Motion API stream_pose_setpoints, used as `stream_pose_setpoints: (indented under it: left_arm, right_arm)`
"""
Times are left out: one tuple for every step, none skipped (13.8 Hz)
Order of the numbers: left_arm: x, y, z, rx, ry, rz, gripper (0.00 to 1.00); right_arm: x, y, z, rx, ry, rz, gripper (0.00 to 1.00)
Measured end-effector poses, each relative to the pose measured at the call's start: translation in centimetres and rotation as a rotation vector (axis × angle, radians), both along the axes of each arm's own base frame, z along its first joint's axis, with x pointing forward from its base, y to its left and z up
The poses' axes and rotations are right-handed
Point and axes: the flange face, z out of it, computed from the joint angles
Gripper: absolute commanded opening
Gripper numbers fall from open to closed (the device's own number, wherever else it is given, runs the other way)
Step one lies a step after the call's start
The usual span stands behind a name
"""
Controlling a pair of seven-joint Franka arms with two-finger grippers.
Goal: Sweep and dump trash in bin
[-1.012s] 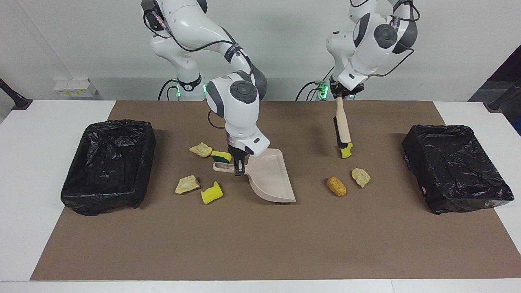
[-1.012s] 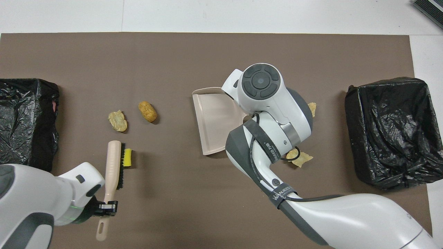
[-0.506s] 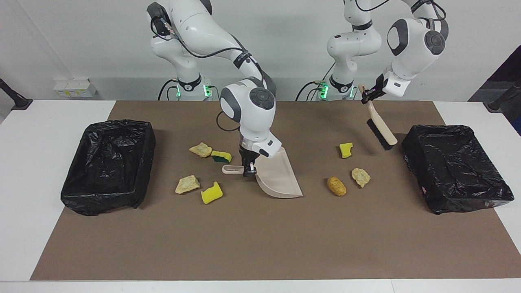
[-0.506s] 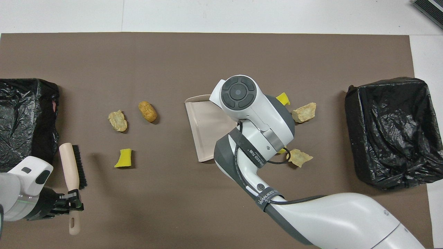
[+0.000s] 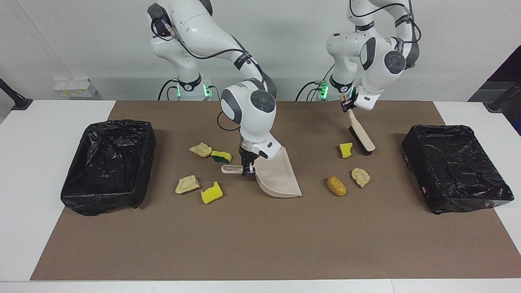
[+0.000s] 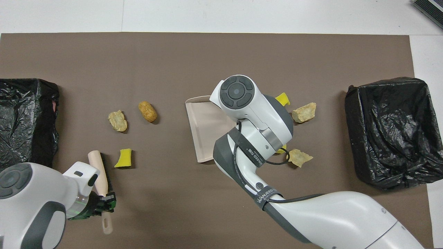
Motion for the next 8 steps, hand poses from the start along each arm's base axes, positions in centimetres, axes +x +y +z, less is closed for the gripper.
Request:
stream_pose_setpoints:
  left_arm:
    - [0.1,-1.4,-0.5,-0.013,-0.013,-0.015,0.0]
    - [0.4,-2.9,-0.8,-0.038,-0.034,-0.017,0.0]
    - [0.8,-4.5,-0.8,-0.071,-0.061,-0.016,0.0]
    - [1.2,-6.2,-0.7,-0.102,-0.082,-0.025,0.0]
    - [1.6,-8.0,-0.5,-0.126,-0.091,-0.041,0.0]
    - [2.0,-10.1,-0.3,-0.15,-0.099,-0.061,0.0]
    - [2.4,-12.2,-0.1,-0.176,-0.114,-0.078,0.0]
    - [2.6,-14.4,0.0,-0.205,-0.134,-0.094,0.0]
  right_arm:
    - [-0.1,0.0,-0.1,-0.001,0.006,-0.016,0.0]
    - [-0.1,0.0,-0.1,0.002,0.009,-0.027,0.0]
    - [-0.1,0.0,-0.1,0.006,0.01,-0.036,0.0]
    - [-0.2,0.1,-0.1,0.009,0.011,-0.042,0.0]
    - [-0.2,0.1,-0.1,0.012,0.013,-0.047,0.0]
    - [-0.2,0.1,-0.1,0.018,0.016,-0.055,0.0]
    - [-0.2,0.1,-0.1,0.02,0.017,-0.061,0.0]
    - [-0.2,0.2,-0.1,0.023,0.018,-0.067,0.0]
